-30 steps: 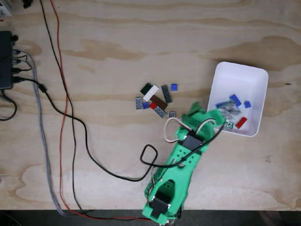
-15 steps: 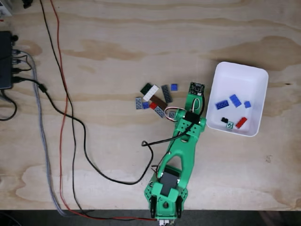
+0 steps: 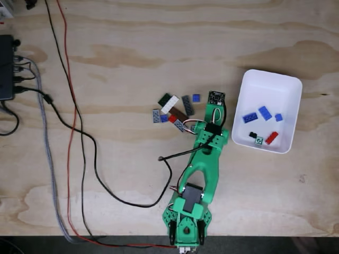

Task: Put all lego bricks in the bin.

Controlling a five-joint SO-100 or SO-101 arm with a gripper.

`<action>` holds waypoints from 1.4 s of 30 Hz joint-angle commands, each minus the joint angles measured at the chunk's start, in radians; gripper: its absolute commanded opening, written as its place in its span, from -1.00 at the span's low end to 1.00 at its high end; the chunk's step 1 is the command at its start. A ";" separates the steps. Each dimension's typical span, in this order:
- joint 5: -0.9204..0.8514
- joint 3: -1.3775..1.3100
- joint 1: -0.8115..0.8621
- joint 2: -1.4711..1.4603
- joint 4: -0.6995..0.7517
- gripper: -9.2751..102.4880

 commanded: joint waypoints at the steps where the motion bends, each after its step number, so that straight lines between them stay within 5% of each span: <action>1: -0.017 -0.014 0.000 0.005 -0.051 -0.64; 9: 0.081 0.121 -0.058 0.173 -0.150 -0.83; 15: 0.595 0.028 -0.264 0.719 0.153 -0.83; 18: 0.739 -0.232 -0.238 0.713 0.298 -0.83; 25: 0.657 -0.264 0.206 0.420 0.006 -0.83; 31: 0.589 -0.210 0.391 0.173 -0.150 -0.74; 35: 0.604 -0.227 0.400 0.178 -0.144 -0.66; 42: 0.661 -0.216 0.212 0.522 0.103 -0.60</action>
